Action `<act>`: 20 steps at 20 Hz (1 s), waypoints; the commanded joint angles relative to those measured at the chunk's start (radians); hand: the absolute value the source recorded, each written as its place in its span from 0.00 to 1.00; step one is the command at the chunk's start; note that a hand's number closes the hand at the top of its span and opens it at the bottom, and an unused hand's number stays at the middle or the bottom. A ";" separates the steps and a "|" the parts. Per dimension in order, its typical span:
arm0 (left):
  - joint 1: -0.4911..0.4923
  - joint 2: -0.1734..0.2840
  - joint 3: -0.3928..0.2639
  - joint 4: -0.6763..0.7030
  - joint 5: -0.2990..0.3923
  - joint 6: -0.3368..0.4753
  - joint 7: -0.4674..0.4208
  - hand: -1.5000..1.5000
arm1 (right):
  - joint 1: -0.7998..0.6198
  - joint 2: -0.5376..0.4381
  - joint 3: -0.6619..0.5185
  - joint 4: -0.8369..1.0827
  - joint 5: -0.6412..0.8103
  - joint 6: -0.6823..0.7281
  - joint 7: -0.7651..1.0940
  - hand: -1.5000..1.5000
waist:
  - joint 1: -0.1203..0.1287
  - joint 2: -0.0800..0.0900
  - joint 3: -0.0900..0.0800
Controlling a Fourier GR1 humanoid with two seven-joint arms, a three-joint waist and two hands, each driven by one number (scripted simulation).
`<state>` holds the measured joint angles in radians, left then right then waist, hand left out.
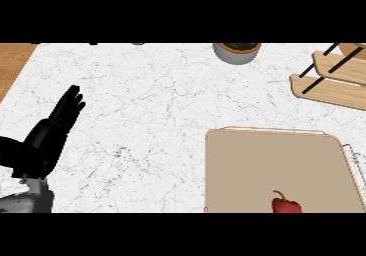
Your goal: Pick the cupcake from the tray and place it in the tiered shelf
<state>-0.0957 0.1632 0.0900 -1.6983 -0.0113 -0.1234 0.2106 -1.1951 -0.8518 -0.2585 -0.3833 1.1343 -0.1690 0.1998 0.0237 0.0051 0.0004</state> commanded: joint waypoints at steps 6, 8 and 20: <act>0.034 0.029 0.042 -0.021 0.033 -0.024 -0.013 0.50 | -0.143 -0.069 -0.174 -0.080 -0.160 -0.008 0.127 0.00 | -0.010 -0.009 -0.001; 0.027 -0.004 0.013 0.008 0.004 0.000 -0.027 0.50 | -0.156 -0.125 -0.256 -0.067 -0.228 0.001 0.157 0.00 | -0.024 -0.008 -0.001; 0.085 0.018 0.051 -0.008 0.016 -0.014 -0.061 0.50 | 0.054 -0.460 -0.584 -0.052 -0.542 0.299 0.093 0.00 | -0.050 -0.013 0.001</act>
